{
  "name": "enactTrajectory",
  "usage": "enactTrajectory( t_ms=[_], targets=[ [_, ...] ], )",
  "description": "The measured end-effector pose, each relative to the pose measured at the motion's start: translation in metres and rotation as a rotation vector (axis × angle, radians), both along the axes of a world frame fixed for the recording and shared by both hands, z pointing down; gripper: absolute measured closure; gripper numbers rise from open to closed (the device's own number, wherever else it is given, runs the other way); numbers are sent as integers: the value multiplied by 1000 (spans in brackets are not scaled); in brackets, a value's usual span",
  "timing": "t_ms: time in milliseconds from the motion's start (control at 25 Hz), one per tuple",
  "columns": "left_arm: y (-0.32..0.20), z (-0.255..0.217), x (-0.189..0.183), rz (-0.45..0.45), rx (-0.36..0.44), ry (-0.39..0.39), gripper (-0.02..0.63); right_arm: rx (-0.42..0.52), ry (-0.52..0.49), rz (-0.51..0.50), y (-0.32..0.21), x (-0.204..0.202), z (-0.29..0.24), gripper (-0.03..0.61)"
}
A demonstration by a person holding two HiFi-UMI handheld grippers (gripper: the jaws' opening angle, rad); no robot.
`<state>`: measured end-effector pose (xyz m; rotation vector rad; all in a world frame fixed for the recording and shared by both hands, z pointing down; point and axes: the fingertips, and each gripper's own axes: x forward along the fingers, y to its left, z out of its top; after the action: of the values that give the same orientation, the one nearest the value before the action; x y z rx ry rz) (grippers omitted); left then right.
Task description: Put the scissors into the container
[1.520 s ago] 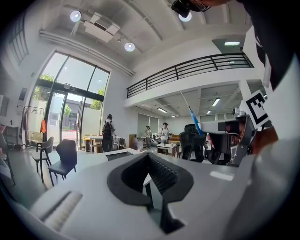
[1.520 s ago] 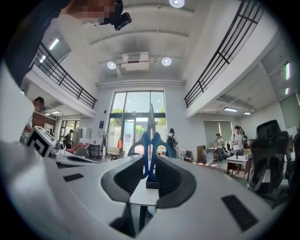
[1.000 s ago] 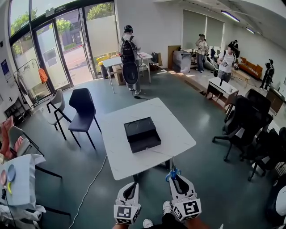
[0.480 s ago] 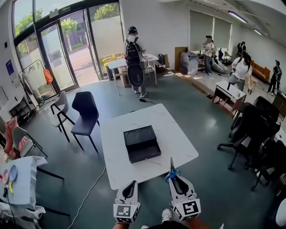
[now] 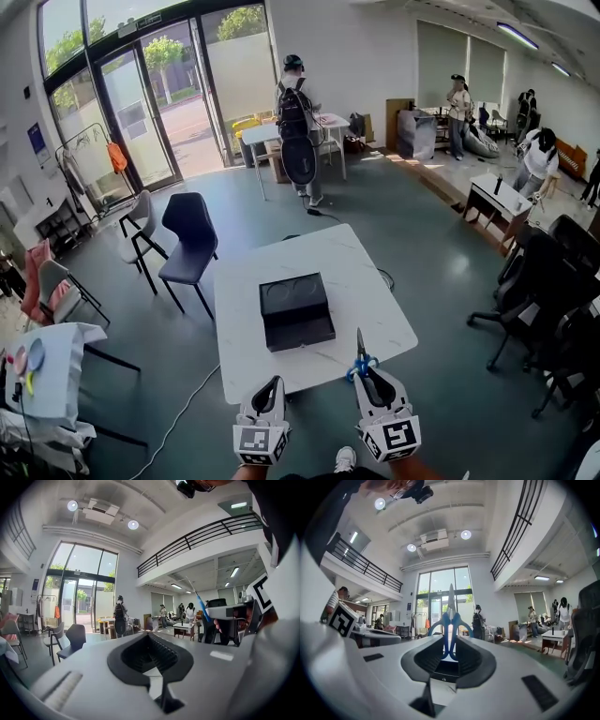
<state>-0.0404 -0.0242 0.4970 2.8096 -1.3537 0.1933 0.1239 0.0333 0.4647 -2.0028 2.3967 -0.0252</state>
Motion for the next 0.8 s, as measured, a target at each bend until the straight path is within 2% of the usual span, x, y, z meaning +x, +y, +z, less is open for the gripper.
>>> enactTrajectory(
  t_ms=[360,800],
  targets=[
    [-11,0,7,-65,-12,-8,606,0,-3,-53,-19,11,2,495],
    [-67,21,-2,-64,-23,2,606,-13,3,-66,-86,4,13,495]
  ],
)
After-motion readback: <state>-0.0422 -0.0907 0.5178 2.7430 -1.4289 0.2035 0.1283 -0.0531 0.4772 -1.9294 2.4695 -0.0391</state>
